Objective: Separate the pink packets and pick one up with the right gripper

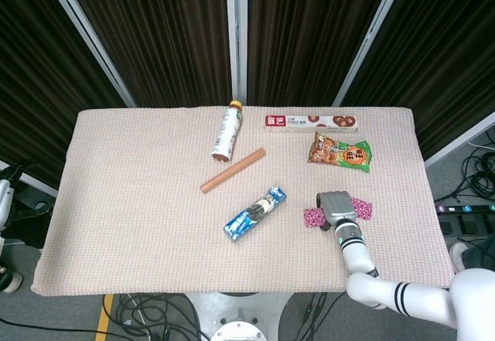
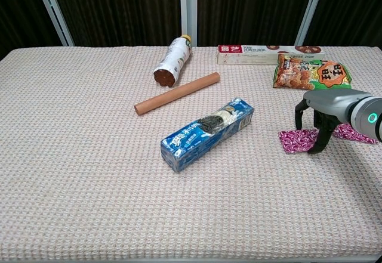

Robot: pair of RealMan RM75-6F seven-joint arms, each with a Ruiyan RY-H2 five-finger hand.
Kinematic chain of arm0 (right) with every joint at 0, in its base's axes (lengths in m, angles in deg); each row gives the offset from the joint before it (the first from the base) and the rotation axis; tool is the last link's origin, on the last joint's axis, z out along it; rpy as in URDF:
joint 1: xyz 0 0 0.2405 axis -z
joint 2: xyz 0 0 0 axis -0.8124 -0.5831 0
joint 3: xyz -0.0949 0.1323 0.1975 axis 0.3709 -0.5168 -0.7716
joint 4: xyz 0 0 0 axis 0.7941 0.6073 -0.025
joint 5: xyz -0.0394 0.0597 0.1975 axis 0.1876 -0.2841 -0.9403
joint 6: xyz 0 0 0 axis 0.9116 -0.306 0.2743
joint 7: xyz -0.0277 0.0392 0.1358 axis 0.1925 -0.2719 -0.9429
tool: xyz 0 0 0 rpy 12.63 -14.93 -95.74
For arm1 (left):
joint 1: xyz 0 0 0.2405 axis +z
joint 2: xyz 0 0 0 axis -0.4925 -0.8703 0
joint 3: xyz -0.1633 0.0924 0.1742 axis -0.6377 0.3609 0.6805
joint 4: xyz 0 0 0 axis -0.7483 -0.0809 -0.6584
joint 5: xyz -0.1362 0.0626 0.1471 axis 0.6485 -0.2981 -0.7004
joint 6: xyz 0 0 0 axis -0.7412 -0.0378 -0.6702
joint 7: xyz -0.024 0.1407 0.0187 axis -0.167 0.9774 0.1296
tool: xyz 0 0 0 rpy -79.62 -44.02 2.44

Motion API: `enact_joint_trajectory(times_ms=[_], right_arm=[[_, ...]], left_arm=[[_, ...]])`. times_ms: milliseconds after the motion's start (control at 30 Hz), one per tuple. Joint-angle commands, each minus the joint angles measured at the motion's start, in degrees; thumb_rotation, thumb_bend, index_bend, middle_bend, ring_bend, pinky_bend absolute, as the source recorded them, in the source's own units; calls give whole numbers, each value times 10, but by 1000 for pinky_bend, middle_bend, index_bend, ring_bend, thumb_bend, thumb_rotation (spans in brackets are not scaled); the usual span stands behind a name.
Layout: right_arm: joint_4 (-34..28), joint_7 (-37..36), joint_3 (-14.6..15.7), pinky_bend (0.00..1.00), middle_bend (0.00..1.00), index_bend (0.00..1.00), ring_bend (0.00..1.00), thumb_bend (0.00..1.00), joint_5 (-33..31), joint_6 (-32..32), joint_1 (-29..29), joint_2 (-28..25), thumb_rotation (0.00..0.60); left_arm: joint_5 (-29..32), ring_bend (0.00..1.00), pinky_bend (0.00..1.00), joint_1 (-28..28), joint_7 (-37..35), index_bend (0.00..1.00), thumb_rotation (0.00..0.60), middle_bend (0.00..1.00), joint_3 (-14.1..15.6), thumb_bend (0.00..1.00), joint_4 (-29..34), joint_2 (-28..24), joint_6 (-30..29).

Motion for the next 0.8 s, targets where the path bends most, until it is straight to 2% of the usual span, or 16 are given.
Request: enact_joint_trajectory(times_ms=[33,233,433,800], right_arm=[[-10,-9,-5,1000,1000,451,1000,25,7,7,3,-9,599],[-17,-24,-12,1000,1000,452,1000,26,10,33,13,-27,598],[10,-46,-18,1000,1000,451,1000,19,-8,64,41,-34,600],[53,-51,-19,1000,1000,451,1000,20,-21,61,66,-36,600]], left_arm=[[0,233,262,0,1,278,600,294,0,2,2,-1,0],[-2,233,262,0,1,278,600,294,1,3,5,-2,-1],[-3,233,262,-4,1,278,600,294,2,3,3,-1,6],[-6,233,262,-7,1,278,600,294,5,3,-1,4,12]])
